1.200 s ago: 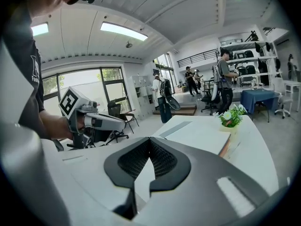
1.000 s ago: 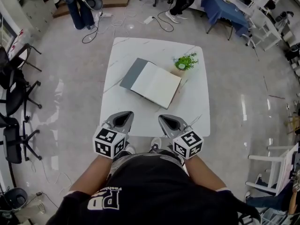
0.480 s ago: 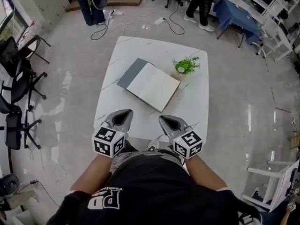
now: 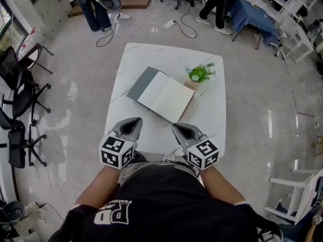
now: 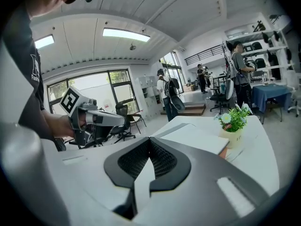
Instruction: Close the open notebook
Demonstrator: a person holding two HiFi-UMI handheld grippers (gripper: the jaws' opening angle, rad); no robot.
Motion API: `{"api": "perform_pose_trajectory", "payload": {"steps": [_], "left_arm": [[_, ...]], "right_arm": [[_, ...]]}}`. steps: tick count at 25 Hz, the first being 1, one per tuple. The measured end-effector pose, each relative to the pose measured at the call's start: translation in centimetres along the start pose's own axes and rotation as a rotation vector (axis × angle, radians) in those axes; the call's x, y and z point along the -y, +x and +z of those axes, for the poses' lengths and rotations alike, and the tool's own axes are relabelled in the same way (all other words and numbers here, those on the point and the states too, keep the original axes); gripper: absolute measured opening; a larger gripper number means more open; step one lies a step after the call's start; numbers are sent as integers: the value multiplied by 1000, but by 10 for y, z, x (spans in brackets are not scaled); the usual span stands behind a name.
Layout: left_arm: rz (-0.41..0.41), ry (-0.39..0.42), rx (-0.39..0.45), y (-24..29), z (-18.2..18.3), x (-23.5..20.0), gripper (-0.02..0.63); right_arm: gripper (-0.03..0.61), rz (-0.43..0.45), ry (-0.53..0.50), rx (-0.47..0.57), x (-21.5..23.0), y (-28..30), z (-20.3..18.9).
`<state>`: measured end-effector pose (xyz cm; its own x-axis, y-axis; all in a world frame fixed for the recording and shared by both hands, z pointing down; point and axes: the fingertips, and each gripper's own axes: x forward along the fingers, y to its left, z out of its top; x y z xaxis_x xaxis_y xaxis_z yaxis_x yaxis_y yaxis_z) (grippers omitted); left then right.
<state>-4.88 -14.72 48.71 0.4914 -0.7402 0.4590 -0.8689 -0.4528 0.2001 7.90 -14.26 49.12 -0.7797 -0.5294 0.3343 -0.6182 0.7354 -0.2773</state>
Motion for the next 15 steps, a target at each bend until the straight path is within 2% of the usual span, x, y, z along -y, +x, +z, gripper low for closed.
{"api": "perform_pose_trajectory", "payload": {"steps": [7,15], "left_arm": [[-75,60,1,9,18,-19,58],[-123,64,-4,13,18,-40,59]], "right_arm": [[0,-72,24,29,-1,19,12],[0,-139,43,25,0,31,11]]}}
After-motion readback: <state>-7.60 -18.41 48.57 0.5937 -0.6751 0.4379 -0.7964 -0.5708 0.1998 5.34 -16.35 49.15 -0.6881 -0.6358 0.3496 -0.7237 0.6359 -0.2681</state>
